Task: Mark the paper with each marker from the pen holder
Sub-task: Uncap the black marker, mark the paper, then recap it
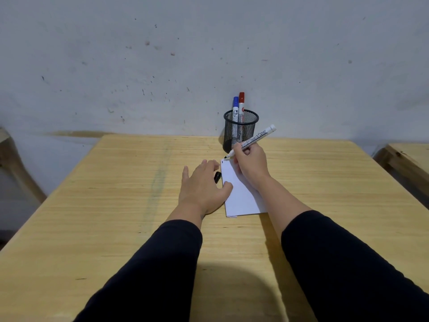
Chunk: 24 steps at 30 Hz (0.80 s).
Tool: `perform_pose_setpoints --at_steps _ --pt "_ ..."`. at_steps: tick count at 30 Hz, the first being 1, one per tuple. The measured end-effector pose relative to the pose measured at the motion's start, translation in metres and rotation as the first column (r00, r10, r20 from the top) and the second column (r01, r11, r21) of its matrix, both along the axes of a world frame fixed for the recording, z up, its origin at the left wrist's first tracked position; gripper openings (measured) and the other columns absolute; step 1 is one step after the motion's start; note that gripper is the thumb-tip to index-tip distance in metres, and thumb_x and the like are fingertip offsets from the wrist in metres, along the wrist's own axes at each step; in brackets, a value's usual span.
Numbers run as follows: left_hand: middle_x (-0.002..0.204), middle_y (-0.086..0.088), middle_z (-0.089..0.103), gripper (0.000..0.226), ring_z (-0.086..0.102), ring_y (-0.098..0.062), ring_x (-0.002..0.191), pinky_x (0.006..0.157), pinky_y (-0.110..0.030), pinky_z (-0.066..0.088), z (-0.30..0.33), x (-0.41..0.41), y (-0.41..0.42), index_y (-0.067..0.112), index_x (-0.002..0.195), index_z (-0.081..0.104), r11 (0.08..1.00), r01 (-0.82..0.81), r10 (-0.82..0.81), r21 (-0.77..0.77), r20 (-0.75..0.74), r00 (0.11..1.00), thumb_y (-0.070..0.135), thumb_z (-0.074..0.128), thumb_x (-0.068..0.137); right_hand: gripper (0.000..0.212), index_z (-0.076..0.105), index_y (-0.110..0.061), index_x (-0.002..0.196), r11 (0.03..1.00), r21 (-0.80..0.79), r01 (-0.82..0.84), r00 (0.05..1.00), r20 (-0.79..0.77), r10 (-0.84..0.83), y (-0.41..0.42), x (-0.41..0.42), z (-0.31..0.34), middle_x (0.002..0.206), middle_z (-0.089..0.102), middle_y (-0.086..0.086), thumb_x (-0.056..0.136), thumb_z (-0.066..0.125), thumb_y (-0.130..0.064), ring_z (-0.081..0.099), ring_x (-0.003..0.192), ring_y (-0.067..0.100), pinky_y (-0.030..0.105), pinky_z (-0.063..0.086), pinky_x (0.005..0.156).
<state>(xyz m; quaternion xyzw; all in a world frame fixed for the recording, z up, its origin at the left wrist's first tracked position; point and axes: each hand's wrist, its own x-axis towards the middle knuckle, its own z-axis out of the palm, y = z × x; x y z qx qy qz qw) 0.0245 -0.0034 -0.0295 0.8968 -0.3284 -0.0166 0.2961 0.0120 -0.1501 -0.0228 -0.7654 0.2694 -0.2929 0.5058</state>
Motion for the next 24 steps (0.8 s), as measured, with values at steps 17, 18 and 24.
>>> perform_pose_setpoints --at_steps 17,18,24 --pt "0.084 0.005 0.064 0.008 0.06 -0.018 0.093 0.092 -0.037 0.048 0.001 0.0 0.008 0.022 0.09 0.052 0.89 -0.169 0.071 -0.423 -0.238 0.969 0.022 0.05 0.097 0.035 0.055 -0.008 0.077 0.926 0.32 -0.199 0.973 0.178 0.148 0.026 -0.035 0.035 0.057 0.053 0.007 0.1 0.045 -0.033 0.047 0.042 0.018 0.027 0.045 0.043" --pt "0.083 0.005 0.066 0.008 0.065 -0.017 0.092 0.082 -0.032 0.052 0.002 0.001 0.009 0.021 0.089 0.053 0.839 -0.191 0.041 -0.51 -0.291 0.956 0.019 0.051 0.097 0.035 0.055 -0.007 0.079 0.926 0.316 -0.209 0.969 0.193 0.153 0.028 -0.035 0.039 0.057 0.053 0.007 0.101 0.043 -0.031 0.047 0.04 0.016 0.024 0.044 0.042" --pt "0.082 0.005 0.069 0.012 0.068 -0.009 0.082 0.061 -0.012 0.046 0.008 -0.001 0.016 0.022 0.087 0.058 0.722 -0.235 -0.008 -0.65 -0.348 0.937 0.015 0.053 0.096 0.031 0.054 -0.002 0.089 0.945 0.204 -0.257 0.961 0.162 0.226 0.043 -0.033 0.051 0.058 0.053 0.007 0.101 0.041 -0.028 0.046 0.036 0.013 0.019 0.041 0.037"
